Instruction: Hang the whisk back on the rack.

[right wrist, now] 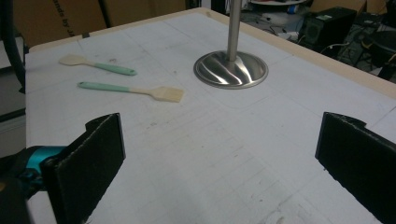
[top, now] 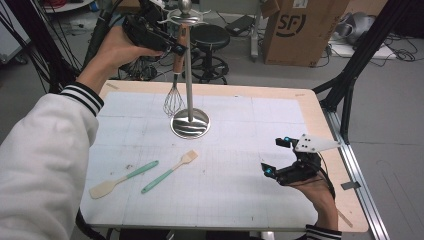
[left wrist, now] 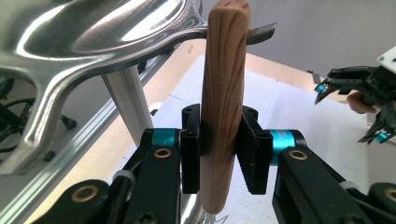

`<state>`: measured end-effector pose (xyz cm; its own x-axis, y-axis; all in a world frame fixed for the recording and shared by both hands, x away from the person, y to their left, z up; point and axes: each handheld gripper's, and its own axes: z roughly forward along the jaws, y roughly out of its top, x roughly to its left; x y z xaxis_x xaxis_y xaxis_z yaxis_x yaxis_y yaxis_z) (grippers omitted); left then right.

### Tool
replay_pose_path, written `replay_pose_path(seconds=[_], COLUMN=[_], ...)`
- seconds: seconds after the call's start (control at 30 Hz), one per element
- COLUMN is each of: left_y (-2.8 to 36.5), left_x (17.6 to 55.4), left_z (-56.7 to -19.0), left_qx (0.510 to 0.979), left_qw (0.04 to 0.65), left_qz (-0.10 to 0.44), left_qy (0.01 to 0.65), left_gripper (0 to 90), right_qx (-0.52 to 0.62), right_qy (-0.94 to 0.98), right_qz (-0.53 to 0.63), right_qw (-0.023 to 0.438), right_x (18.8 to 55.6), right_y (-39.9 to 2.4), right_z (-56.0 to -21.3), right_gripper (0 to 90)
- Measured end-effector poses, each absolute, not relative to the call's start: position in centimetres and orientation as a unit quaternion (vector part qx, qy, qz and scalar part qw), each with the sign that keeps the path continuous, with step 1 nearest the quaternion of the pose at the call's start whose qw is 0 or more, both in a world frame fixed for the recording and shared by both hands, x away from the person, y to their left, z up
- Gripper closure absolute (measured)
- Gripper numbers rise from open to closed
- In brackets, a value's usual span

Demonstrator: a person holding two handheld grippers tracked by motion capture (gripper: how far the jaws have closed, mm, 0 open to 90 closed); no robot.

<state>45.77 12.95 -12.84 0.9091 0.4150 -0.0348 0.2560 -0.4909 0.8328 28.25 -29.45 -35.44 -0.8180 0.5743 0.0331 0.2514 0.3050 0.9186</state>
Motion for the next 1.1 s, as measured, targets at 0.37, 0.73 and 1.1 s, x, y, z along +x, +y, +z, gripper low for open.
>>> replay_pose_path(seconds=[0.37,0.73,1.1], left_y=[14.4,17.0,19.2], left_x=[43.4,40.8,38.7], left_z=[-13.7,-14.8,-15.7], left_qx=[0.880,0.889,0.888], left_qw=[0.427,0.418,0.420], left_qz=[0.114,0.096,0.105], left_qy=[0.174,0.161,0.157], left_gripper=[42.1,5.7,1.7], right_qx=[0.265,0.284,0.285], right_qy=[0.792,0.788,0.785], right_qz=[0.528,0.523,0.526], right_qw=[0.156,0.159,0.163], right_x=[28.3,28.1,28.0], right_y=[-29.7,-30.4,-30.6], right_z=[-35.5,-35.9,-35.8], right_gripper=[0.1,0.1,0.1])
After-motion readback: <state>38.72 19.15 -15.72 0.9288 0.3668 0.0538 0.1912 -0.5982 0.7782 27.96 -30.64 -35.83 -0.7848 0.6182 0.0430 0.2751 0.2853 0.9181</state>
